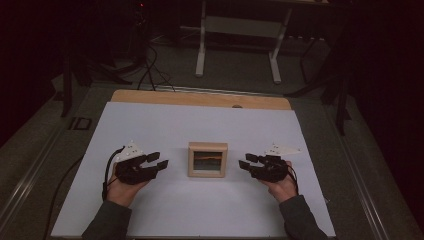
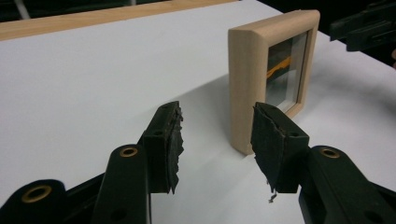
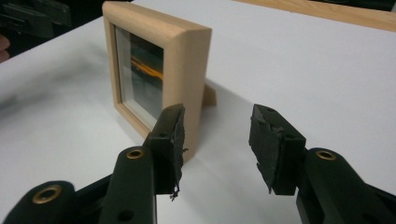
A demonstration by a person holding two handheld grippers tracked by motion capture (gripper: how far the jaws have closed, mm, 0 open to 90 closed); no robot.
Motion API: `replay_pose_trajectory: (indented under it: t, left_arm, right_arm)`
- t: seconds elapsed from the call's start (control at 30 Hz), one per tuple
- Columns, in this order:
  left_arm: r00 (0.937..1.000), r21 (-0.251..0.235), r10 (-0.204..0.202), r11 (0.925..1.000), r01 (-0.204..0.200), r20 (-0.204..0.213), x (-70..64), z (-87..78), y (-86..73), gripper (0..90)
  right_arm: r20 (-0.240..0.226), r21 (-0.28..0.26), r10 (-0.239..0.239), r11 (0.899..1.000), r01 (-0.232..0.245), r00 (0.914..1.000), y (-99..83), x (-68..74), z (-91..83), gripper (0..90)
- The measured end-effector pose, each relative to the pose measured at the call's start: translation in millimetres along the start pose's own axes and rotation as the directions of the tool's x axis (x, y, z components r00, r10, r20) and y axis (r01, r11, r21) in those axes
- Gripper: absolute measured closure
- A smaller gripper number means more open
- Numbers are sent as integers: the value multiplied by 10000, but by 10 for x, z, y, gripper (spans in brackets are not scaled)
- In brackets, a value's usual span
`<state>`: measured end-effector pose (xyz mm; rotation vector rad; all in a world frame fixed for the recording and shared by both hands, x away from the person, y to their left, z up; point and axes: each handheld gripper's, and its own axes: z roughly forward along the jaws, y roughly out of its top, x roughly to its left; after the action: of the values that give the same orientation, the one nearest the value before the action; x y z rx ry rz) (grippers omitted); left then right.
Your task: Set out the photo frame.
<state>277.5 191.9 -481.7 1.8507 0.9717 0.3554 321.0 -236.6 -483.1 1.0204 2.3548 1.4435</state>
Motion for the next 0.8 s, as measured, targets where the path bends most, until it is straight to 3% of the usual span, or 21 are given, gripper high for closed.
replay_pose_trajectory:
  t: [0.2, 0.8]
  left_arm:
    - [9994, 29, 47, 10000, -46, -341, 34, -85, -55, 525]
    - [9939, 116, -362, 9992, 376, -1041, 164, -262, -321, 499]
  right_arm:
    - [131, 63, 6, 10000, -7, 9999, -59, -41, -86, 543]
    - [632, 126, 324, 9994, -333, 9975, -290, -182, -258, 534]
